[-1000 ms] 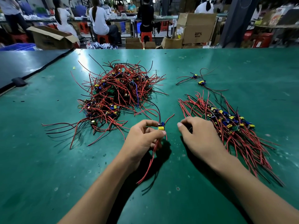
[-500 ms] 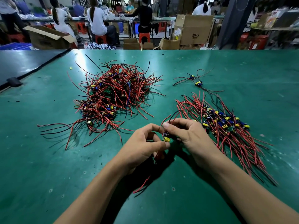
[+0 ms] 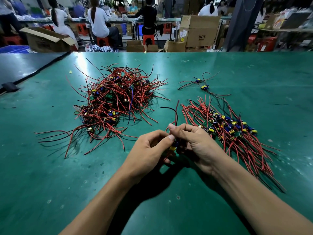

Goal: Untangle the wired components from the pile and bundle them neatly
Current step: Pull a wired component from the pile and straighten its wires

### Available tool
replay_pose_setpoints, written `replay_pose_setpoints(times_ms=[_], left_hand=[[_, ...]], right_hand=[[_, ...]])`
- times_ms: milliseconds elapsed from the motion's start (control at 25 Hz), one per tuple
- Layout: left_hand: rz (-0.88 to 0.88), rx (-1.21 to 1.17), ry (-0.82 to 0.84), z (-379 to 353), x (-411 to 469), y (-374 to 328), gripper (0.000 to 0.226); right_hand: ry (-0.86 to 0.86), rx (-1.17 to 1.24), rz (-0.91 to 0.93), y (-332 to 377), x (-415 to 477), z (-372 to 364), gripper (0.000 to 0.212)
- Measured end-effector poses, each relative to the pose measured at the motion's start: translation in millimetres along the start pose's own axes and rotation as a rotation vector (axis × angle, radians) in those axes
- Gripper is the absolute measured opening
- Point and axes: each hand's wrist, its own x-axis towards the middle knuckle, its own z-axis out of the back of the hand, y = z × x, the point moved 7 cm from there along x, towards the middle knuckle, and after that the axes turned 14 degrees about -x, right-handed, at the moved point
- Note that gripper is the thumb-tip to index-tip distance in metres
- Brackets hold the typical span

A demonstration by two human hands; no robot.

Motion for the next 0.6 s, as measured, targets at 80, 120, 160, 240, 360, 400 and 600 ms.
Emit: replay_pose_setpoints(times_ms=[80, 120, 160, 240, 360, 400, 600], left_hand=[[-0.002, -0.046, -0.043, 1, -1, 0, 0.013], [0.015, -0.074, -0.062, 2, -1, 1, 0.011], [0.042, -0.098, -0.070, 2, 0, 2, 0.011], [0.096, -0.125, -0.055, 1, 0, 5, 0.014], [0.103, -0.122, -0.051, 0, 0, 7, 0.012], [0.089, -0.115, -0.054, 0, 0, 7, 0.012], [0.032, -0.091, -0.099, 4, 2, 9, 0.013]], right_hand=[[-0.003, -0.030, -0.001, 0, 0, 0, 0.032], [-0.027, -0.077, 0.019, 2, 0, 2, 0.032], [-0.062, -0.119, 0.049, 5, 0, 5, 0.031], [-0.135, -0.168, 0.105, 11, 1, 11, 0.026], [-0.154, -0.152, 0.113, 12, 0, 11, 0.024], [-0.131, -0.124, 0.093, 9, 0, 7, 0.024], [-0.159, -0.299, 0.131, 2, -3, 2, 0.020]])
